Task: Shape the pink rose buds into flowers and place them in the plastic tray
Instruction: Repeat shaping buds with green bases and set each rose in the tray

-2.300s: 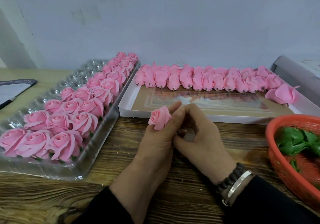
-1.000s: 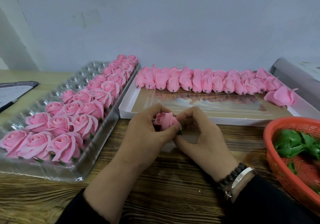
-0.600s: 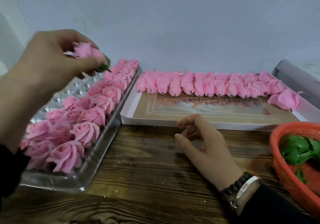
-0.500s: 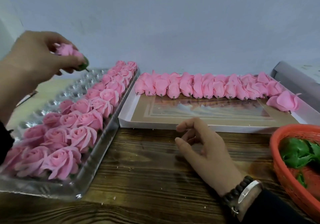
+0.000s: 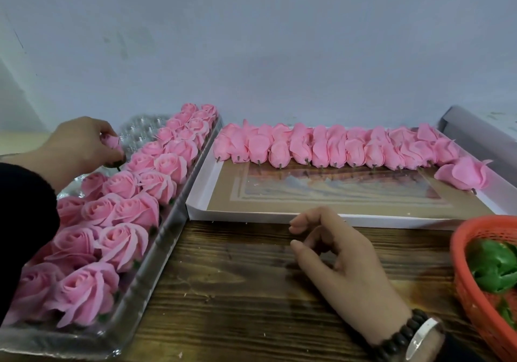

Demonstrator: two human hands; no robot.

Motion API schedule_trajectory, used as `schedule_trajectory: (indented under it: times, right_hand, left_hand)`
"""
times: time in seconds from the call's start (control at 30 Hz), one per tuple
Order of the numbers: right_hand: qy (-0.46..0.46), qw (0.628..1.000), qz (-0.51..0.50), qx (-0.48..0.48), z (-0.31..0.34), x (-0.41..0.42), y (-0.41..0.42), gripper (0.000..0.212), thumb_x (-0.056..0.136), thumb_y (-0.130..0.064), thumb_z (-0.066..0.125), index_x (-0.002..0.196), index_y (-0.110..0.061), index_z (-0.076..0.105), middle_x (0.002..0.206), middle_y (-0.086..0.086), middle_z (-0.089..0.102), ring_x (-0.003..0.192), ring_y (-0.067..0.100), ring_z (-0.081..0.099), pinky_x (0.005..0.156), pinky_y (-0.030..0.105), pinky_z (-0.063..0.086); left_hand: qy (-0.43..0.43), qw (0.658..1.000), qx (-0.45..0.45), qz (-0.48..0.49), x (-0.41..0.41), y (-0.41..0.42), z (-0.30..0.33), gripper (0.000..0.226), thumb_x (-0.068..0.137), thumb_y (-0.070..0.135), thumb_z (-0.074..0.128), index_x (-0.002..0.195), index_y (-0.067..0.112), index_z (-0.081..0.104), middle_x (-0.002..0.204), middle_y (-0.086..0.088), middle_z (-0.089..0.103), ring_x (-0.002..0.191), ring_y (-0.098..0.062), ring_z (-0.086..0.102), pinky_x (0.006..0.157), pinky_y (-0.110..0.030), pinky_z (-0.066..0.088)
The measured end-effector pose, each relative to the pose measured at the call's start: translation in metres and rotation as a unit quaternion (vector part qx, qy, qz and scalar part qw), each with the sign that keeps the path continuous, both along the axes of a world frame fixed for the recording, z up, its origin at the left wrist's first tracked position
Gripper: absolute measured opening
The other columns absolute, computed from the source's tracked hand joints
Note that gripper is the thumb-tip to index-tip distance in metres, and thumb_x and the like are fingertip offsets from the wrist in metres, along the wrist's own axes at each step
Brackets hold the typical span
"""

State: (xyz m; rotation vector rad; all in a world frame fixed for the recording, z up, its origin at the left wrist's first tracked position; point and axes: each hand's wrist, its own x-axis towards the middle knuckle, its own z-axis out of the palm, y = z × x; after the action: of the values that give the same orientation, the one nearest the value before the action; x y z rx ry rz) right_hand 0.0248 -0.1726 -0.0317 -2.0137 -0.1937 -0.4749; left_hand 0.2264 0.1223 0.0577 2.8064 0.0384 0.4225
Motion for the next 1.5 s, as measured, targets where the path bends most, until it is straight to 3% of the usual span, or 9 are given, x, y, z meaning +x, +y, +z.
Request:
schedule_trajectory:
  times: [0.33,0.57,0.73,0.97,1.2,1.33,1.5]
  right_hand:
    - [0.009,1.0,0.003,0.003,0.001,0.0,0.0,0.016,0.074,-0.027,0.058,0.087,-0.035,0.056,0.088,-0.018,0.061,0.071,0.011,0.058,0.062,0.009,0.04]
    - [0.016,1.0,0.004,0.006,0.001,0.0,0.0,0.018,0.075,-0.027,0.057,0.09,-0.036,0.055,0.087,-0.018,0.061,0.07,0.009,0.057,0.062,0.01,0.04]
    - [0.024,1.0,0.009,0.002,0.0,0.0,0.0,0.018,0.077,-0.025,0.059,0.09,-0.037,0.055,0.087,-0.016,0.061,0.071,0.008,0.057,0.063,0.01,0.041]
    - [0.032,0.999,0.01,-0.009,0.001,0.0,-0.001,0.026,0.082,-0.013,0.064,0.088,-0.037,0.054,0.086,-0.013,0.061,0.071,0.008,0.057,0.064,0.009,0.042]
    - [0.049,0.999,0.016,0.011,0.002,-0.001,-0.001,0.024,0.083,-0.014,0.062,0.087,-0.037,0.055,0.085,-0.013,0.061,0.071,0.003,0.056,0.063,0.007,0.041]
    - [0.057,0.998,0.019,0.0,0.002,-0.001,-0.001,0.024,0.084,-0.017,0.06,0.088,-0.039,0.053,0.084,-0.015,0.06,0.074,0.003,0.056,0.064,0.008,0.041]
    - [0.058,0.998,0.018,-0.012,0.003,-0.001,-0.002,0.026,0.085,-0.017,0.059,0.085,-0.042,0.05,0.082,-0.017,0.059,0.08,0.0,0.055,0.067,0.007,0.042]
  left_hand:
    - [0.056,0.998,0.031,-0.002,0.001,0.003,-0.004,0.022,0.07,0.002,0.076,0.089,-0.001,0.067,0.068,-0.013,0.058,0.059,-0.03,0.056,0.061,-0.029,0.037]
    - [0.077,0.995,0.053,-0.019,0.005,0.005,-0.014,0.024,0.072,0.002,0.075,0.094,-0.002,0.071,0.084,-0.019,0.065,0.082,-0.033,0.057,0.077,-0.035,0.041]
    - [0.07,0.996,0.047,-0.019,0.009,0.007,-0.02,0.022,0.07,-0.002,0.075,0.091,-0.004,0.072,0.075,-0.015,0.061,0.076,-0.031,0.055,0.078,-0.037,0.042]
    - [0.059,0.997,0.048,-0.016,0.006,0.005,-0.021,0.022,0.071,-0.003,0.073,0.093,-0.004,0.07,0.088,-0.024,0.065,0.084,-0.037,0.057,0.082,-0.039,0.042]
    - [0.107,0.993,0.054,-0.006,-0.011,-0.003,0.005,0.059,0.069,0.004,0.078,0.123,0.001,0.055,0.102,-0.031,0.062,0.095,-0.042,0.058,0.087,-0.04,0.041]
    - [0.049,0.996,0.068,-0.025,-0.026,-0.027,0.031,0.048,0.074,0.009,0.075,0.118,0.002,0.059,0.117,-0.029,0.057,0.103,-0.041,0.056,0.092,-0.041,0.037]
    - [0.001,0.991,0.027,-0.134,-0.052,-0.093,0.048,0.035,0.082,0.02,0.068,0.115,0.014,0.06,0.119,-0.015,0.059,0.101,-0.032,0.058,0.088,-0.035,0.04]
